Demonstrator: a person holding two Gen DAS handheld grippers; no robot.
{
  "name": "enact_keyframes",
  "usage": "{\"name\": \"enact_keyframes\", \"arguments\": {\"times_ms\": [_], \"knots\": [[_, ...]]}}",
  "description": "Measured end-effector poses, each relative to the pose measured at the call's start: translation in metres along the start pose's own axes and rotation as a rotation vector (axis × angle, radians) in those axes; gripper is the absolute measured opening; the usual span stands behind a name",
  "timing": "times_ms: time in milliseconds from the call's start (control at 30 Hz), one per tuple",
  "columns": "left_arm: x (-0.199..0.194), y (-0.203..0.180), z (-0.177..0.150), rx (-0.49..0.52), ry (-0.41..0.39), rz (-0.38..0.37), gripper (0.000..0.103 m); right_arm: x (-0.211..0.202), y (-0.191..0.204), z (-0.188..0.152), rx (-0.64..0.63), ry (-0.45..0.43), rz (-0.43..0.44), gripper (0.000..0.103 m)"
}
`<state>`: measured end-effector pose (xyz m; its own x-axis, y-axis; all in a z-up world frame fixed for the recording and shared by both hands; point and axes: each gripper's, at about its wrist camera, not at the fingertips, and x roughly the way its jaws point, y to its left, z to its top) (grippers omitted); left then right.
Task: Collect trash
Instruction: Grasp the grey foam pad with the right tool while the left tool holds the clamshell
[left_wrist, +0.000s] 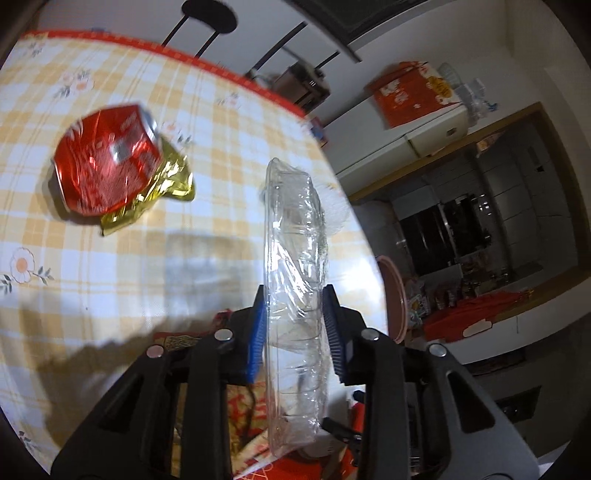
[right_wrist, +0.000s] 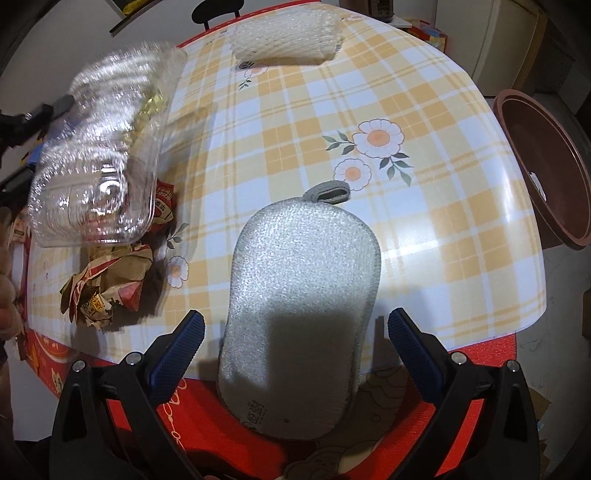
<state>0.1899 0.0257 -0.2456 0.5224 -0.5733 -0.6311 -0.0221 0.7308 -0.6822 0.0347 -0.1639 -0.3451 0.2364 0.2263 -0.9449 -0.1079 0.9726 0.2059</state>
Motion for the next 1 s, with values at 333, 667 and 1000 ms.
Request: {"name": "enact_keyframes", "arguments": {"times_ms": [333, 667, 1000], "knots": [[-0.044, -0.014, -0.02, 0.053, -0.063, 0.012, 0.027, 0.016, 0.003, -0.001, 0.005, 0.042, -0.043, 0.098], [-0.084, -0.018, -0.04, 0.074, -0.13, 0.04, 0.027, 0.031, 0.028, -0.001, -0.136, 0.041, -0.155, 0.098], [-0.115, -0.011, -0.058, 0.088, -0.181, 0.085, 0.027, 0.024, 0.028, 0.011, -0.131, 0.017, -0.123, 0.091]]}}
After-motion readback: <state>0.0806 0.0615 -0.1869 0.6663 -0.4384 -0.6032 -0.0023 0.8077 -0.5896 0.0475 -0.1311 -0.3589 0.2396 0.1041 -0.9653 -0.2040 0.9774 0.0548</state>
